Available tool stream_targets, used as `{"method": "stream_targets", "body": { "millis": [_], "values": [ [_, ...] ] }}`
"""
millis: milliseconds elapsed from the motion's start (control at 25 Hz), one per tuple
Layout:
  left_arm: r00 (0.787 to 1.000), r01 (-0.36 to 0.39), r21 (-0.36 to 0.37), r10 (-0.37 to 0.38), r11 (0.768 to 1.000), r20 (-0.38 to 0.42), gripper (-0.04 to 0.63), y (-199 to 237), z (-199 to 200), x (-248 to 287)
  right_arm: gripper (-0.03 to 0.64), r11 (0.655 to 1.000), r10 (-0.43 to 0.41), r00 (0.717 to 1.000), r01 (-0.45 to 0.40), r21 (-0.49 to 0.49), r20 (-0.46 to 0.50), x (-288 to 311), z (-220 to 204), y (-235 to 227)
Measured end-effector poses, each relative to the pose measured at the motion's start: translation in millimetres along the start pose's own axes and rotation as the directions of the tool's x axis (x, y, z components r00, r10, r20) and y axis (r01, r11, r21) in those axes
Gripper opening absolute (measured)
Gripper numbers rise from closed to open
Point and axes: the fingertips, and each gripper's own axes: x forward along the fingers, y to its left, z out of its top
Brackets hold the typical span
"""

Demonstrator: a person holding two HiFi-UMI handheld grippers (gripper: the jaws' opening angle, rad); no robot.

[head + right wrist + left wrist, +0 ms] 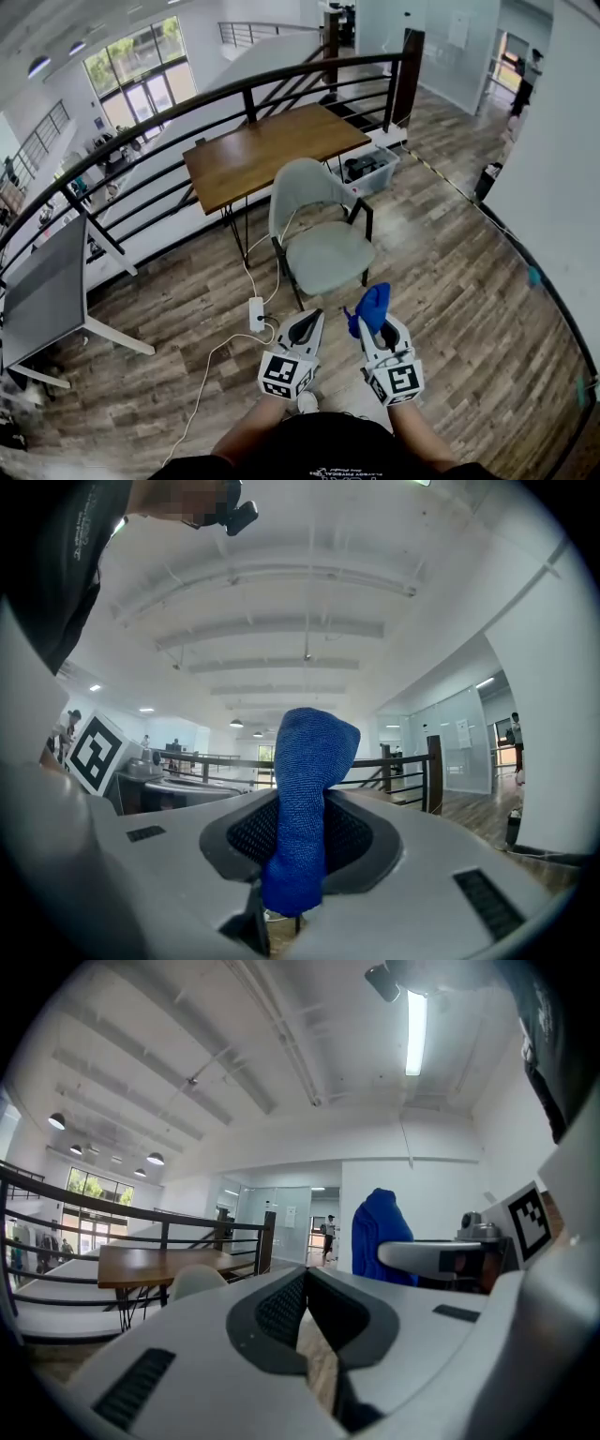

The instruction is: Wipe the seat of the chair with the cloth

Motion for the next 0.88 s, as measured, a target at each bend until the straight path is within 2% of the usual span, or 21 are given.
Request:
{"method": "stream_targets", "body": {
  "millis": [240, 440, 520, 760, 880],
  "values": [
    [0.999, 0.033, -0.04, -0.033, 0.999, 0.008, 0.008, 25.4, 3.5, 4.9, 0.11, 0.999, -0.042, 0.999, 0.042, 0.001, -0.004, 26.7, 2.6, 7.3],
    [0.999, 0.045, -0.041, -0.045, 0.998, 0.014, 0.008, 34.3, 8.6, 7.4, 0.11, 0.999, -0.051, 0.998, 0.051, 0.005, -0.031, 35.9, 0.6, 9.1],
    [0.999, 0.039, -0.048, -0.039, 0.998, 0.012, 0.008, 40.0, 7.4, 11.8, 0.109, 0.999, -0.053, 0.997, 0.053, 0.007, -0.054, 40.6, 2.1, 6.9],
    [1.0, -0.003, -0.118, 0.002, 0.993, -0.007, 0.008, 58.5, -4.8, 39.5, 0.11, 0.998, -0.061, 0.998, 0.061, 0.005, -0.008, 56.7, -3.1, -24.0],
    [0.999, -0.033, -0.079, 0.031, 0.996, -0.015, 0.008, 60.0, -6.2, 60.2, 0.11, 1.0, -0.031, 1.0, 0.031, 0.006, -0.005, 66.9, -4.4, -45.3]
  ]
}}
